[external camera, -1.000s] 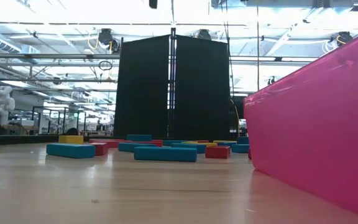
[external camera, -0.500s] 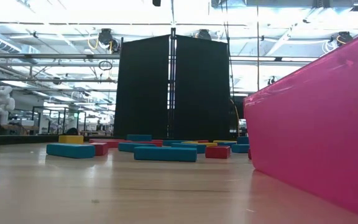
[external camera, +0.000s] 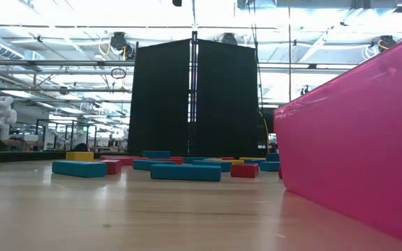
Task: Sort blocks
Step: Put the yellow block into the orange bin
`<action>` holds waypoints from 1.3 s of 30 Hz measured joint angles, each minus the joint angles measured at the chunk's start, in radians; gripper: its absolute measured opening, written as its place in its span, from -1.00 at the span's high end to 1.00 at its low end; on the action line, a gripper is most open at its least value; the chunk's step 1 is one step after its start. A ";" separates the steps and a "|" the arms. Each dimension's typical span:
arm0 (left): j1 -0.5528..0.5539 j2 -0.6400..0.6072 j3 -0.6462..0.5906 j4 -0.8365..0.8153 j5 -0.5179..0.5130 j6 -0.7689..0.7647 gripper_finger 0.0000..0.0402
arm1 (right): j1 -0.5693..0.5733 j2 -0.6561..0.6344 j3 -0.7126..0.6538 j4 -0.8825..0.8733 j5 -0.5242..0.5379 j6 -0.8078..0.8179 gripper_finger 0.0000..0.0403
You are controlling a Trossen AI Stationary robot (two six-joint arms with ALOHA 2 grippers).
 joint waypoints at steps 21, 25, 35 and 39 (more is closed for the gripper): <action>0.001 0.000 0.000 -0.063 0.017 0.049 0.12 | 0.002 -0.036 -0.001 -0.072 0.031 -0.027 0.54; -0.002 -0.008 0.000 -0.130 0.036 0.049 -0.13 | 0.011 -0.144 0.000 -0.203 0.174 -0.040 0.54; 0.030 -0.019 0.000 -0.389 -0.027 0.055 -0.23 | 0.233 -0.390 -0.030 -1.170 0.192 0.632 0.54; 0.037 -0.020 0.000 -0.458 -0.030 0.058 -0.21 | 0.420 -0.392 -0.155 -1.300 0.083 0.936 0.54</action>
